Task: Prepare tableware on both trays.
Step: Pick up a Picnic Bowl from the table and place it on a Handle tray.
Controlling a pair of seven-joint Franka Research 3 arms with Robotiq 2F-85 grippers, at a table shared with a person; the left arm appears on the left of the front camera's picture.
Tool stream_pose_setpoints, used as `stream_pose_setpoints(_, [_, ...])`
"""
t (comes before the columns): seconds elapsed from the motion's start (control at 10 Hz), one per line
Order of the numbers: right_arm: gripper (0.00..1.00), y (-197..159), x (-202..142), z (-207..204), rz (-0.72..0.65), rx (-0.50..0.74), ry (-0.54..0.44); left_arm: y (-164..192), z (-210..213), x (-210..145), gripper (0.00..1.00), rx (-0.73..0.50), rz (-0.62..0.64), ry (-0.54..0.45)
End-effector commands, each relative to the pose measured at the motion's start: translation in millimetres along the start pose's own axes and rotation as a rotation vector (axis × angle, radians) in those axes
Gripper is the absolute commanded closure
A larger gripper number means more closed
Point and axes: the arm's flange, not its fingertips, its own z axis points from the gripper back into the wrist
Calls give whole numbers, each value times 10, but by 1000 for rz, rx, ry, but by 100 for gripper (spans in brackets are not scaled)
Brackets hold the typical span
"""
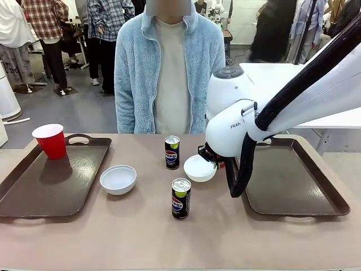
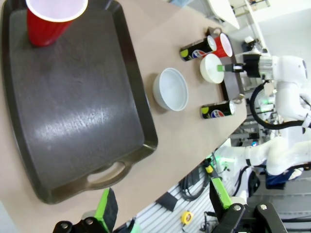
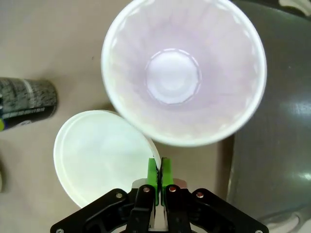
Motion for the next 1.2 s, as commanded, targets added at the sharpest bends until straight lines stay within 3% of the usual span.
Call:
stream_pose_setpoints(0.0, [100,-76,-253,589,50,4,-32,2,6,9,0,-9,-4,-13])
stream_pose_setpoints(0.3, [100,-447,-345,1235,31,50,-91,2,6,9,0,-9,-4,-13])
stream_pose_setpoints(0.7, [100,-1512,-314,1263,34,21,-15,2,6,9,0,-9,-4,-13])
stream_pose_setpoints(0.9, [100,-2047,-245,1357,-57,41,-23,2,6,9,0,-9,-4,-13])
stream_pose_setpoints(1.1, [100,-2325,-119,1275,-139,57,-46,2,6,9,0,-9,-4,-13])
